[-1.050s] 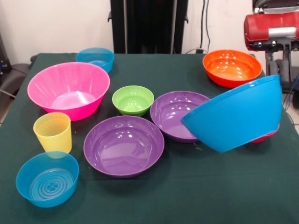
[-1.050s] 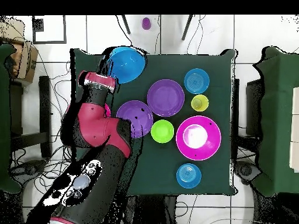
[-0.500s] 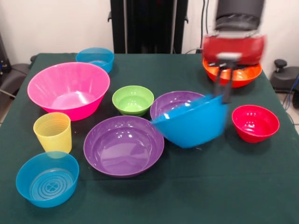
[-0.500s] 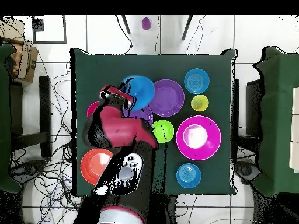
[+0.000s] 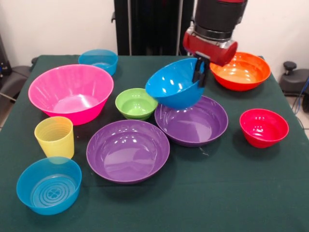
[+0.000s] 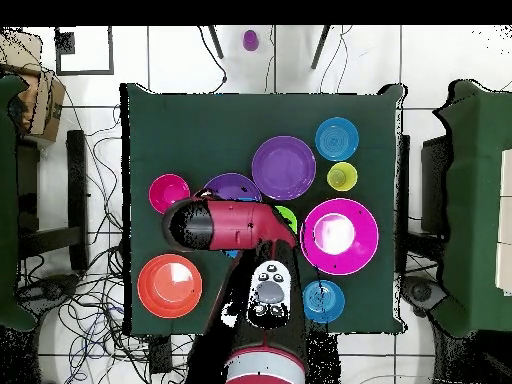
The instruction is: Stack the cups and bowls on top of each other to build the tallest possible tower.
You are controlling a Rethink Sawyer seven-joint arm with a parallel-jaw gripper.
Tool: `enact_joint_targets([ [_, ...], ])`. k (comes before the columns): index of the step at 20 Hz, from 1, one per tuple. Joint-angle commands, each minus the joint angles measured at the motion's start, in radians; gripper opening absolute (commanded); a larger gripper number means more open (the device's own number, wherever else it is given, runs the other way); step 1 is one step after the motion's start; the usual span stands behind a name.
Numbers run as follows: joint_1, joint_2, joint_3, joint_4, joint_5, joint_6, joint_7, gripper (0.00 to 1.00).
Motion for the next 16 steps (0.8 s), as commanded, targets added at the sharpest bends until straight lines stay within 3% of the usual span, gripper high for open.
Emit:
enact_joint_targets([
  [1, 0.019, -0.037, 0.185, 0.039, -0.072, 0.019, -0.125, 0.00],
  [16, 0.039, -0.006, 0.159, -0.009, -0.151, -0.073, -0.068, 0.00],
])
